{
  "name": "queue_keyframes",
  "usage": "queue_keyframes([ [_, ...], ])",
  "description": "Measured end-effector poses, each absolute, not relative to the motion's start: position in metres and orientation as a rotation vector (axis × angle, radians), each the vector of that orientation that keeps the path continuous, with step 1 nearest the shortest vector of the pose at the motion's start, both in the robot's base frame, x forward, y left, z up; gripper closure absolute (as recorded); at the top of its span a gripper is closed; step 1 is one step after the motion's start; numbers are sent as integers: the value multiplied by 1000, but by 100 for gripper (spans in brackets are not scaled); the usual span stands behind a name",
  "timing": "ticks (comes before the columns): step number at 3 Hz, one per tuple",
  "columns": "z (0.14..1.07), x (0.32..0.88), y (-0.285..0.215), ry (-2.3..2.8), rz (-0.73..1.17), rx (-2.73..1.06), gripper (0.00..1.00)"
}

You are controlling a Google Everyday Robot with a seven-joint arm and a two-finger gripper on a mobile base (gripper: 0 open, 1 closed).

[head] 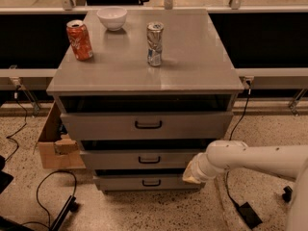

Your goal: Close middle drawer

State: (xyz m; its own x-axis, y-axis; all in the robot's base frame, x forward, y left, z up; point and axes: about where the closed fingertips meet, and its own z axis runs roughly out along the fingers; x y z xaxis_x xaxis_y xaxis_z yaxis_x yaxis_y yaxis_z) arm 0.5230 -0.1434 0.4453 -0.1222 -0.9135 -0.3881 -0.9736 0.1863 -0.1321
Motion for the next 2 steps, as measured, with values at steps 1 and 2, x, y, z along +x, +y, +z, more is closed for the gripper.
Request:
queue_keyframes([
  [1, 492, 540, -164, 2035, -86, -1827, 100],
  [2, 544, 501, -207, 2164, -261, -1792, 100],
])
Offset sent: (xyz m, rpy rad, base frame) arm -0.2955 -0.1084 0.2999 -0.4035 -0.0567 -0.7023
